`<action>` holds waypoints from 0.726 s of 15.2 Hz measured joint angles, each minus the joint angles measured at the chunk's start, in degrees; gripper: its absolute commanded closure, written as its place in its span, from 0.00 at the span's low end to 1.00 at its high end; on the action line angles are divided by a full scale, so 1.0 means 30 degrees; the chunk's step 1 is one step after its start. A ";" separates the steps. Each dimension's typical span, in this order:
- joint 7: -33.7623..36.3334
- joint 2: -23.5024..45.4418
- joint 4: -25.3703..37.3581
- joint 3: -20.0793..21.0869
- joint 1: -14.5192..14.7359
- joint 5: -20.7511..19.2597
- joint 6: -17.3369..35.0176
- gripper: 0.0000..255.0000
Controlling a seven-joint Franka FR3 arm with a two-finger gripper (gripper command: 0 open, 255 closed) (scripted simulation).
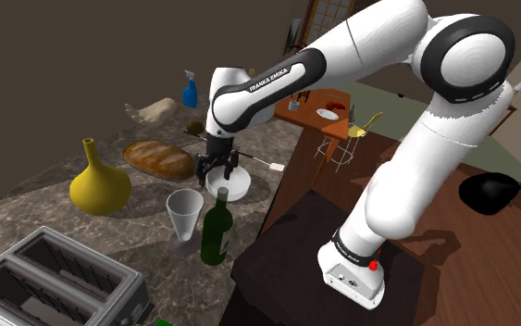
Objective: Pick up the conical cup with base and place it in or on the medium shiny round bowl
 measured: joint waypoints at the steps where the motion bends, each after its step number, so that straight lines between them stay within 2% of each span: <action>1: -0.0015 0.0666 0.0318 0.0070 0.0068 0.0045 0.0373 0.00; 4: 0.0181 0.2564 0.1235 0.0374 0.0405 0.0179 0.1477 0.00; 11: 0.0204 0.4387 0.1316 0.0600 0.0732 0.0327 0.3299 0.00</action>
